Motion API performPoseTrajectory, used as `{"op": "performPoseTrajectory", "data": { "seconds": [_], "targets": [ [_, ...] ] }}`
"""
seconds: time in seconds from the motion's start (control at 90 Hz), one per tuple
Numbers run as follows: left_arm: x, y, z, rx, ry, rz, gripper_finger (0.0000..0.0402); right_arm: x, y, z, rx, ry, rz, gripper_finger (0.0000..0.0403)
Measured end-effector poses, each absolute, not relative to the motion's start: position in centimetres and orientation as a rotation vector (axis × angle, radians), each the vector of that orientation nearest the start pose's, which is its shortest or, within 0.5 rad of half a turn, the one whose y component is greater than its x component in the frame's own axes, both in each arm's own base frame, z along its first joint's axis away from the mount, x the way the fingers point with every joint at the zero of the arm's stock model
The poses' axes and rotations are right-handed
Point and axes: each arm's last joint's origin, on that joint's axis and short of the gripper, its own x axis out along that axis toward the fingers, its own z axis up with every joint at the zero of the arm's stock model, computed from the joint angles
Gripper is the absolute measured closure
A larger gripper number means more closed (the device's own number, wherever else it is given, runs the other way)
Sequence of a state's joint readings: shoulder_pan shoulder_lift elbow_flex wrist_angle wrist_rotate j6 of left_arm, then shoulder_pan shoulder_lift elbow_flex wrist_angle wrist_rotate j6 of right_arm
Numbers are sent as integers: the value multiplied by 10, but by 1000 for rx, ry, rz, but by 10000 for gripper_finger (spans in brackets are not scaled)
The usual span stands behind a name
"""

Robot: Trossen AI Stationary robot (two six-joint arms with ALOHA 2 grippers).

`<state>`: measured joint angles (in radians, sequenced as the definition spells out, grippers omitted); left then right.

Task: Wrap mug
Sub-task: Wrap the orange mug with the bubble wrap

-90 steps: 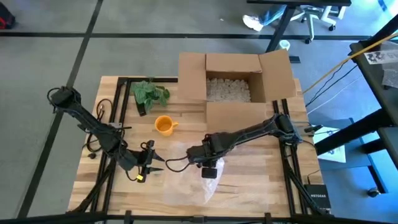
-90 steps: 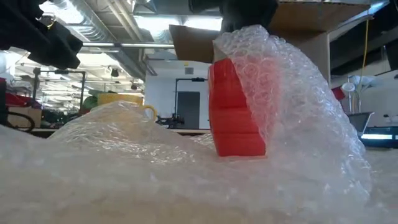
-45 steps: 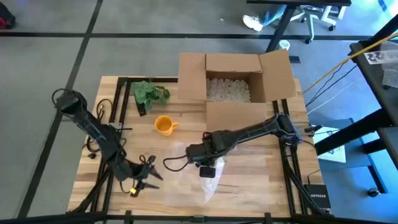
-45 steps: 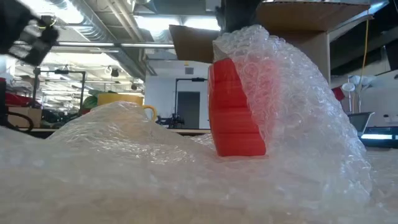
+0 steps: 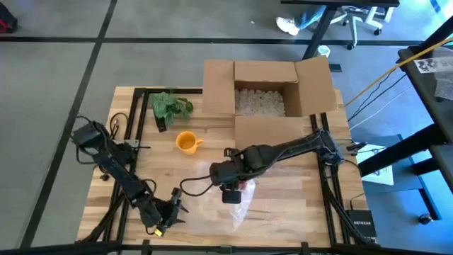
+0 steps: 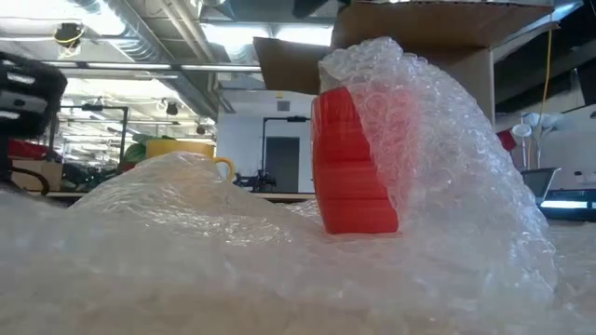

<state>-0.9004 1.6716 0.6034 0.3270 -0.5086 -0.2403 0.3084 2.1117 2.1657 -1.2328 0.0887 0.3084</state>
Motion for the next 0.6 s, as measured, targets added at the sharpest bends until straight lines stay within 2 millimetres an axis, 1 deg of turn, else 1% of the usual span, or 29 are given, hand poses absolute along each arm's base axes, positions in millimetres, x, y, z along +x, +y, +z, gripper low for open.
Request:
{"op": "performPoseTrajectory", "data": {
  "seconds": [0.144, 0.222, 0.278, 0.378, 0.5, 0.533, 0.6],
  "targets": [
    [196, -212, 111, 274, 626, -276, 235, 415, 129, 314, 38, 1170, 11, 301],
    [201, -212, 114, 273, 593, -255, 238, 415, 129, 314, 28, 1165, -3, 301],
    [203, -212, 116, 281, 574, -248, 248, 415, 129, 314, 23, 1165, -10, 301],
    [205, -210, 116, 305, 570, -242, 293, 413, 129, 313, 15, 1176, -16, 301],
    [204, -209, 115, 304, 581, -240, 377, 410, 132, 313, -19, 1183, -41, 301],
    [204, -209, 114, 301, 587, -237, 388, 410, 132, 312, -27, 1184, -49, 301],
    [204, -209, 114, 285, 589, -232, 396, 408, 134, 312, -41, 1195, -57, 301]
  ]
}}
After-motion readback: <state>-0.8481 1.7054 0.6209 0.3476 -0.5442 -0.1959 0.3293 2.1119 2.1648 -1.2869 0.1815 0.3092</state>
